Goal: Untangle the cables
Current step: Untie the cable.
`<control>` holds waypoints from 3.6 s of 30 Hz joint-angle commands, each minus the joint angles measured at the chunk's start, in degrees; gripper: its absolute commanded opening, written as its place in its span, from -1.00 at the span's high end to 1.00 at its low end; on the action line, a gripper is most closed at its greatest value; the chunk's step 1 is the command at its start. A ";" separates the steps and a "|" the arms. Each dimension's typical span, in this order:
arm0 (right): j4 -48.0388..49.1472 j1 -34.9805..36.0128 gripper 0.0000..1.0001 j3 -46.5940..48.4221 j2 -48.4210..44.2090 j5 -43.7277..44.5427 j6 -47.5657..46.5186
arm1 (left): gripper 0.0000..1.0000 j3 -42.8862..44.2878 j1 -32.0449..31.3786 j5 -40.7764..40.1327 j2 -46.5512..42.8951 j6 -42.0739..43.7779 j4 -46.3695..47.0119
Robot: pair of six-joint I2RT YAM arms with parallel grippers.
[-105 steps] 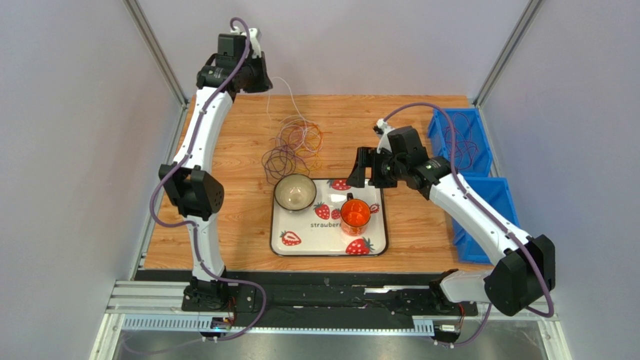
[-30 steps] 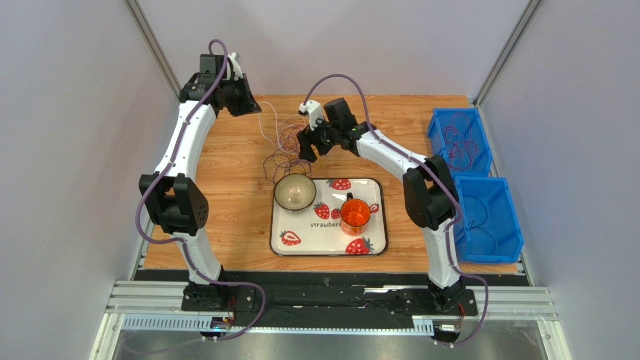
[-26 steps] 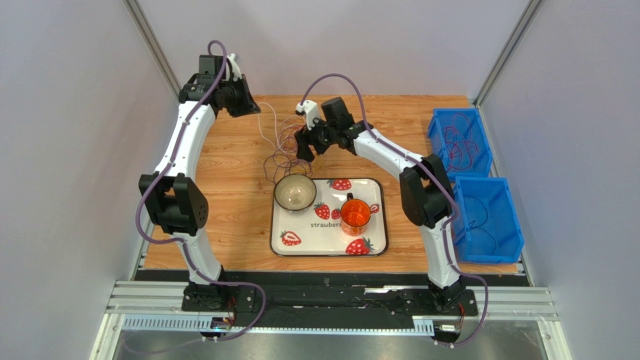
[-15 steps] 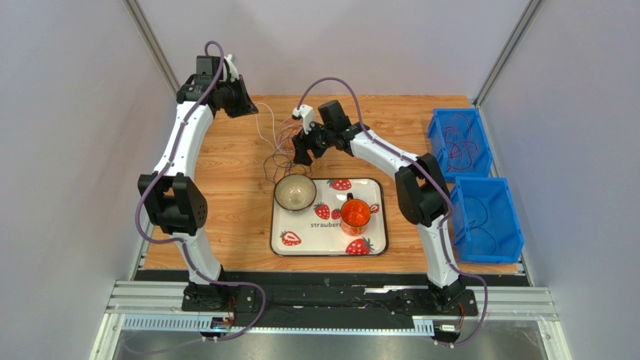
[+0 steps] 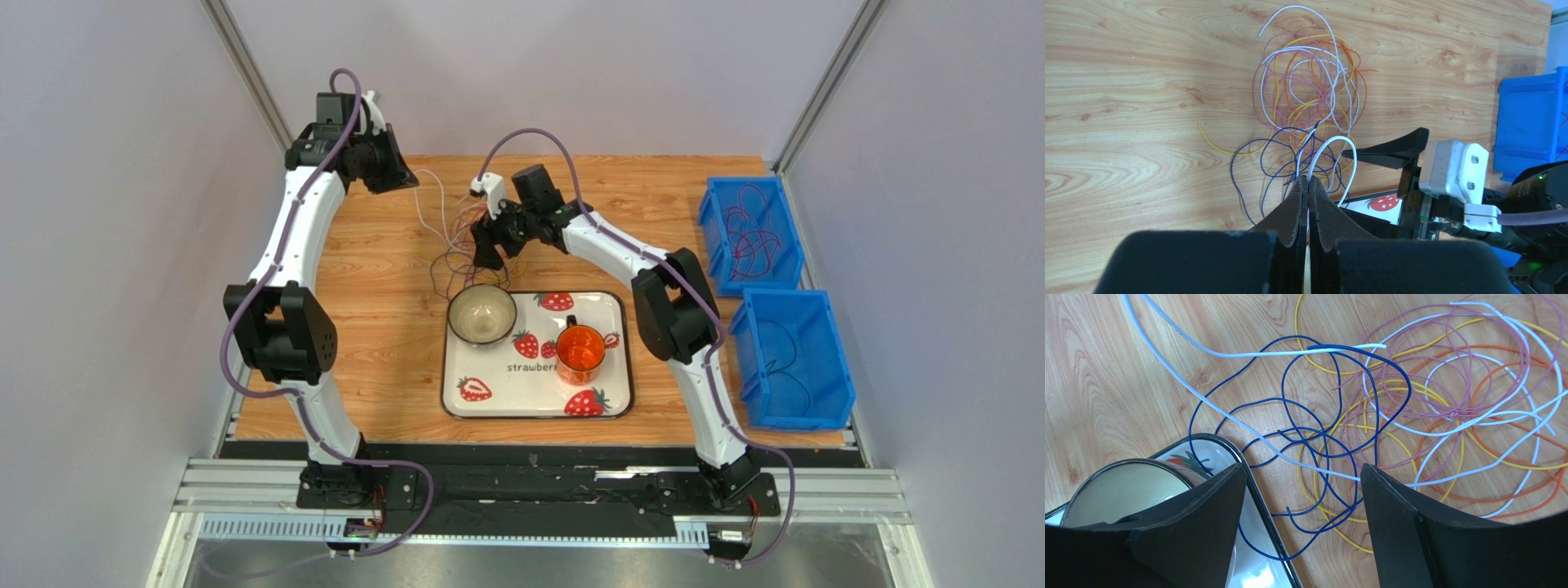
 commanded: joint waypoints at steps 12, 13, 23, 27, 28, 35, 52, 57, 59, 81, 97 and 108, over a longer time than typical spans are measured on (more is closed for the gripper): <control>1.15 1.60 0.09 4.85 3.41 1.43 -0.47 | 1.00 -0.55 0.79 1.45 -1.71 -0.77 1.71; 1.33 1.60 0.21 4.32 2.54 1.78 -0.56 | 1.00 -0.55 0.79 1.54 -1.71 -0.68 1.71; 1.06 1.51 1.00 0.80 -3.25 8.98 -1.09 | 1.00 -0.64 1.14 1.45 -1.97 -0.68 1.80; 1.24 0.81 1.00 1.58 -7.39 11.89 0.66 | 1.00 -1.43 1.14 0.57 -2.24 -0.51 2.06; 1.15 0.46 1.00 2.11 -8.27 12.24 1.45 | 1.00 -1.43 1.14 0.40 -2.24 -0.42 2.32; 1.42 -0.60 1.00 10.63 -14.95 10.59 9.01 | 1.00 -1.96 1.14 -1.01 -1.27 0.11 2.41; 10.98 -0.51 1.00 26.89 -24.18 2.31 23.69 | 1.00 -3.02 0.97 0.92 2.68 -0.68 4.08; 13.98 -0.59 1.00 31.72 -25.94 4.33 23.96 | 1.00 -2.75 0.70 0.92 4.53 0.10 3.99; 14.42 -0.51 1.00 33.66 -26.38 5.12 23.44 | 0.98 -2.66 0.61 0.66 5.41 0.20 4.17; -9.88 -4.37 0.66 14.94 -29.73 34.13 27.19 | 0.67 -1.88 -0.35 -1.63 7.52 1.86 2.50; -25.65 -12.28 -0.15 14.33 -9.96 30.62 38.46 | 0.08 -3.98 -1.06 -2.42 0.31 2.30 3.38; -25.39 -13.07 -0.16 18.98 2.95 27.45 38.37 | 0.08 -3.90 -1.06 -2.68 -1.18 2.39 3.20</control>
